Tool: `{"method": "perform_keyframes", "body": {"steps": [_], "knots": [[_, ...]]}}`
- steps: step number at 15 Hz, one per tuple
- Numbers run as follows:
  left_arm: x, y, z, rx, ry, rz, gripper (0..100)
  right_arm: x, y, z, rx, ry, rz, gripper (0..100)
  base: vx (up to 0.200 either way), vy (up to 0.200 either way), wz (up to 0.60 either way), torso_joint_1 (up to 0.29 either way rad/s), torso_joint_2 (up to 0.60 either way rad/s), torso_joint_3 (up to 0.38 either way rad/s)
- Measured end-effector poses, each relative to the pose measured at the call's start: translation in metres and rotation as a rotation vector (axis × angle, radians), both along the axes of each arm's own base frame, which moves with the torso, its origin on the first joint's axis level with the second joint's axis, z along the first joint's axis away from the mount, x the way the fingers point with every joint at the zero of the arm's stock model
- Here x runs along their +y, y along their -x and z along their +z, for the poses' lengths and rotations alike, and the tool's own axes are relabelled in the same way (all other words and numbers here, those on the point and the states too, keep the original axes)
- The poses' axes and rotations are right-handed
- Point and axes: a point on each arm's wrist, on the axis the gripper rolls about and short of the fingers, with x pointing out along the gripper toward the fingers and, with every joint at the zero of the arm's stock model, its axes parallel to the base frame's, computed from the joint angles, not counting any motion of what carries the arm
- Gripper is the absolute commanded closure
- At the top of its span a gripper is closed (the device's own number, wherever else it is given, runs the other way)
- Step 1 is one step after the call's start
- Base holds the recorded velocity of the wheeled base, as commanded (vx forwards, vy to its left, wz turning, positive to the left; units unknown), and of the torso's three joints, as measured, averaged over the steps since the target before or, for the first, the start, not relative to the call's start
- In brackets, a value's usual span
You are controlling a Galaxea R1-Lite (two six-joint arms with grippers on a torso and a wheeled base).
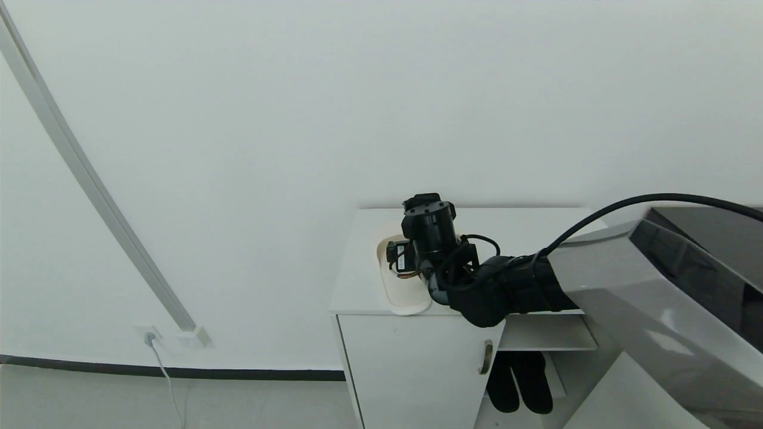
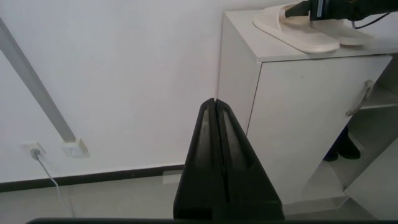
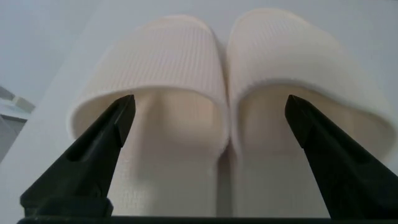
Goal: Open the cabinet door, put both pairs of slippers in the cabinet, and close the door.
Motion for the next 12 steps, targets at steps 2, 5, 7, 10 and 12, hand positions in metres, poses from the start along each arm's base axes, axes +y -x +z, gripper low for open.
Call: {"method": "perform_keyframes", "body": {"steps": [2, 5, 7, 10, 12], "knots": [[0.0, 0.0, 0.0, 0.0, 0.001, 0.0, 100, 0.001, -0.014, -0.004, -0.015, -0.003, -0.014, 0, 0.0, 0.0, 0.0, 0.0, 0.0, 0.0], [0.0, 0.0, 0.0, 0.0, 0.001, 0.0, 100, -0.001, -0.026, -0.01, -0.023, 0.009, -0.027, 0, 0.0, 0.0, 0.0, 0.0, 0.0, 0.0], [0.0, 0.0, 0.0, 0.0, 0.001, 0.0, 100, -0.003, -0.032, -0.011, -0.027, 0.008, -0.034, 100, 0.0, 0.0, 0.0, 0.0, 0.0, 0.0], [0.0, 0.0, 0.0, 0.0, 0.001, 0.0, 100, -0.003, -0.034, -0.014, -0.026, 0.009, -0.038, 100, 0.0, 0.0, 0.0, 0.0, 0.0, 0.0], [0.0, 0.0, 0.0, 0.0, 0.001, 0.0, 100, -0.003, -0.034, -0.015, -0.024, 0.011, -0.037, 100, 0.0, 0.0, 0.0, 0.0, 0.0, 0.0]]}}
